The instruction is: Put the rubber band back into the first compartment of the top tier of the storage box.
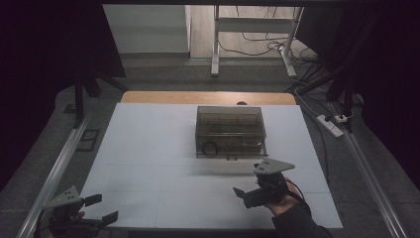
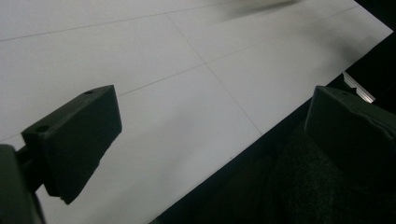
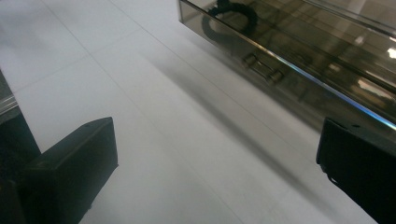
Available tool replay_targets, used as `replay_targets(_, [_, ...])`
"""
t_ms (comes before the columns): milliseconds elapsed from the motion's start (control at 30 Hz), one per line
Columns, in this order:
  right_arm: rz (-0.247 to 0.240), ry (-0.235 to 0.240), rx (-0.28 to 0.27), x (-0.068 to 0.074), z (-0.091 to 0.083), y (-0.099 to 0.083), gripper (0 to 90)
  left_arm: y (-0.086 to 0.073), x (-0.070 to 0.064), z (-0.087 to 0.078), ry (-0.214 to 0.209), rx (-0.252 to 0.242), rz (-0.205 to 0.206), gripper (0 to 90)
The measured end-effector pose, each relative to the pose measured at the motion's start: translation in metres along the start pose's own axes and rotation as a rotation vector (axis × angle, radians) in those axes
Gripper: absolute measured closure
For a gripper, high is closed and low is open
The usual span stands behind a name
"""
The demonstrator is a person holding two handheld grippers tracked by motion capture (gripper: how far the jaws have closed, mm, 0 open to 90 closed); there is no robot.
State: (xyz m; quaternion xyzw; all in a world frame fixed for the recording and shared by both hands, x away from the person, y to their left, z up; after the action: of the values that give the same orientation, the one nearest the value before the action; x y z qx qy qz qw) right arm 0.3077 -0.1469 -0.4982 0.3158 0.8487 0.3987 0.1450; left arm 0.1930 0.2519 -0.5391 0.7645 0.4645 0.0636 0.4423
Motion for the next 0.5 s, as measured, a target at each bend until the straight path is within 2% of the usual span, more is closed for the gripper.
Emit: replay_targets(500, [0.024, -0.058, 0.009, -0.016, -0.018, -0.019, 0.0, 0.000, 0.001, 0.000, 0.001, -0.003, -0.006, 2.6])
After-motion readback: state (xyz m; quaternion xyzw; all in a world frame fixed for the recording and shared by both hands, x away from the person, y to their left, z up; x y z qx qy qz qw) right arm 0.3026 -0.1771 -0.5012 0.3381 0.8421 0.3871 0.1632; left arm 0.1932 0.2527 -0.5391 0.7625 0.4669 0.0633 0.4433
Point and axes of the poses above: each handheld gripper's, and its own axes: z roughly forward along the jaws, y roughly out of its top, x roughly to its left, the point moved 9 cm from there along z, roughly forward along the jaws, and after that the axes turned 2 degrees about z, right-handed, at the moved point
